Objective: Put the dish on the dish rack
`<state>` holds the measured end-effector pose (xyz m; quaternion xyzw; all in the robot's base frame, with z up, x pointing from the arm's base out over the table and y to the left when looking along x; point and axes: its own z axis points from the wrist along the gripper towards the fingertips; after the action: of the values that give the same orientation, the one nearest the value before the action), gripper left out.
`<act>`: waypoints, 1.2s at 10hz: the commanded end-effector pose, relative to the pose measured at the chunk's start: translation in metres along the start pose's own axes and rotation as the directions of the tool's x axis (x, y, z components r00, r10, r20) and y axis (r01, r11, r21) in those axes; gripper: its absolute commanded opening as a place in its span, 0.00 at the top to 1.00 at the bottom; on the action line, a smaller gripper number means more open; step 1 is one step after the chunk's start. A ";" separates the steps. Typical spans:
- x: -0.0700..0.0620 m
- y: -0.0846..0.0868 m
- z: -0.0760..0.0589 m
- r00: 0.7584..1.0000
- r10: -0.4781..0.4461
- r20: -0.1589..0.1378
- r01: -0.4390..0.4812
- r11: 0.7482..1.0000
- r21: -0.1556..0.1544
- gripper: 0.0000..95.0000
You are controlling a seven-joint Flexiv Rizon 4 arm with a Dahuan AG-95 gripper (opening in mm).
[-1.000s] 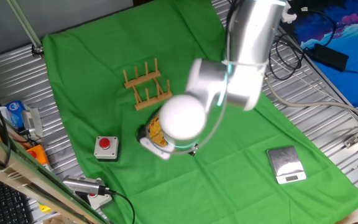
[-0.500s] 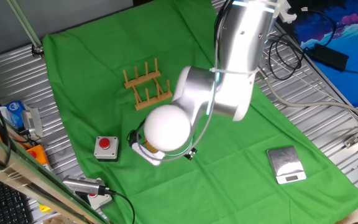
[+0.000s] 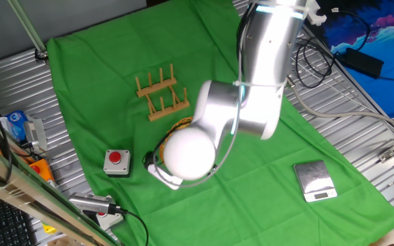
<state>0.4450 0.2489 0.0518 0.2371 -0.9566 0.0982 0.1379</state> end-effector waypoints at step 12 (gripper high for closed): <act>0.032 -0.006 0.009 1.000 -0.012 0.022 0.012 1.000 -0.007 0.60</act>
<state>0.4202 0.2304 0.0526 0.2437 -0.9567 0.0911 0.1304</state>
